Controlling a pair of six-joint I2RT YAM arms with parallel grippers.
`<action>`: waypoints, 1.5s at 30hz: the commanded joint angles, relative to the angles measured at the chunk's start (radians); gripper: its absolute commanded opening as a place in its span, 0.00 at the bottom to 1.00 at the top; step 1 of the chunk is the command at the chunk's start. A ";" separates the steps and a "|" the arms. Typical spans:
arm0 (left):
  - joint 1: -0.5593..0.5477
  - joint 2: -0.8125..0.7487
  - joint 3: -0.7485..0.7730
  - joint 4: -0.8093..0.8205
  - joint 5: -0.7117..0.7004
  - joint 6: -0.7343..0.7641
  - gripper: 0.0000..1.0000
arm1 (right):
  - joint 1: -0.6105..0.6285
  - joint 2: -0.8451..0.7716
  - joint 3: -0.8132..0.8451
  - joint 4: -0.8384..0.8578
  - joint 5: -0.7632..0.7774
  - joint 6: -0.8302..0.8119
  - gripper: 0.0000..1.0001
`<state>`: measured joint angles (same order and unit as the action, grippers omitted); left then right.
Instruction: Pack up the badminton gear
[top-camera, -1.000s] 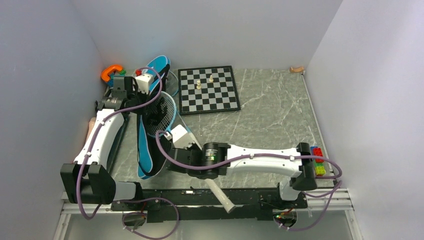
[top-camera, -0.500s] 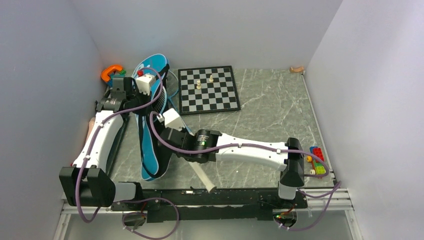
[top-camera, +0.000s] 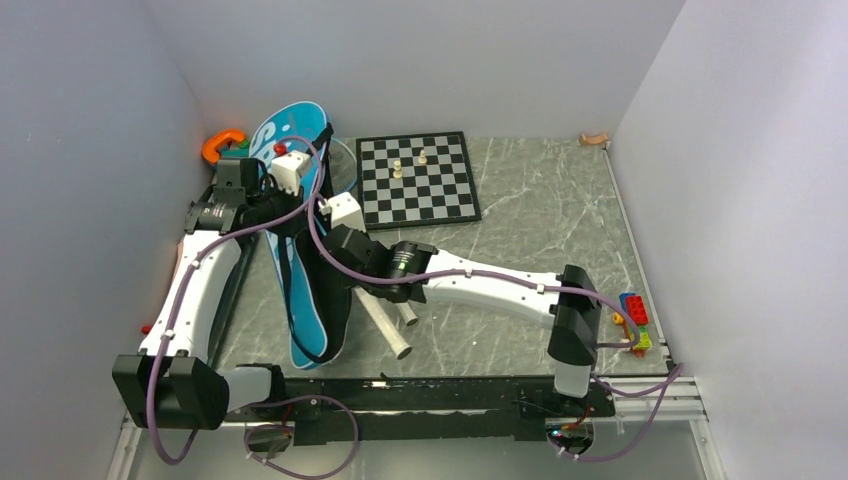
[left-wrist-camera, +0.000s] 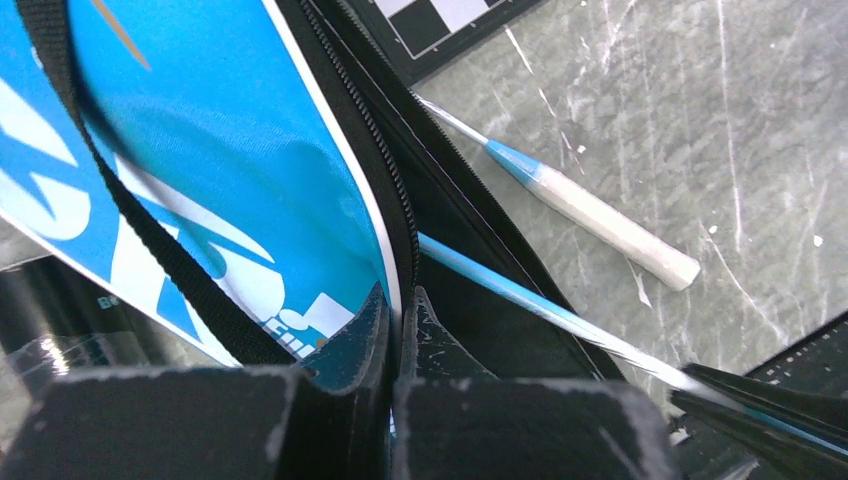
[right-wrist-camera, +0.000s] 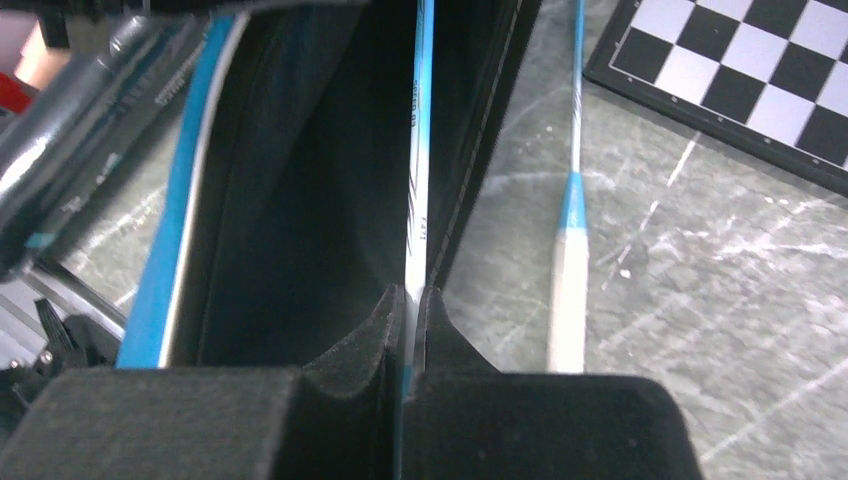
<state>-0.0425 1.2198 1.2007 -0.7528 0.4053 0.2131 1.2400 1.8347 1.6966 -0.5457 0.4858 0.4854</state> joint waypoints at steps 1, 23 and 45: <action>-0.010 -0.042 0.028 -0.023 0.139 0.003 0.00 | -0.030 0.027 0.013 0.214 -0.041 0.028 0.00; -0.004 -0.100 0.010 -0.021 0.129 -0.022 0.00 | -0.119 -0.013 -0.052 0.350 -0.414 0.088 0.46; 0.175 -0.218 0.071 -0.023 -0.015 -0.106 0.00 | -0.346 -0.196 -0.316 0.289 -0.392 0.009 0.57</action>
<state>0.1158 1.0599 1.2011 -0.8516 0.4225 0.1497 0.8906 1.5524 1.3991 -0.2306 0.0902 0.5472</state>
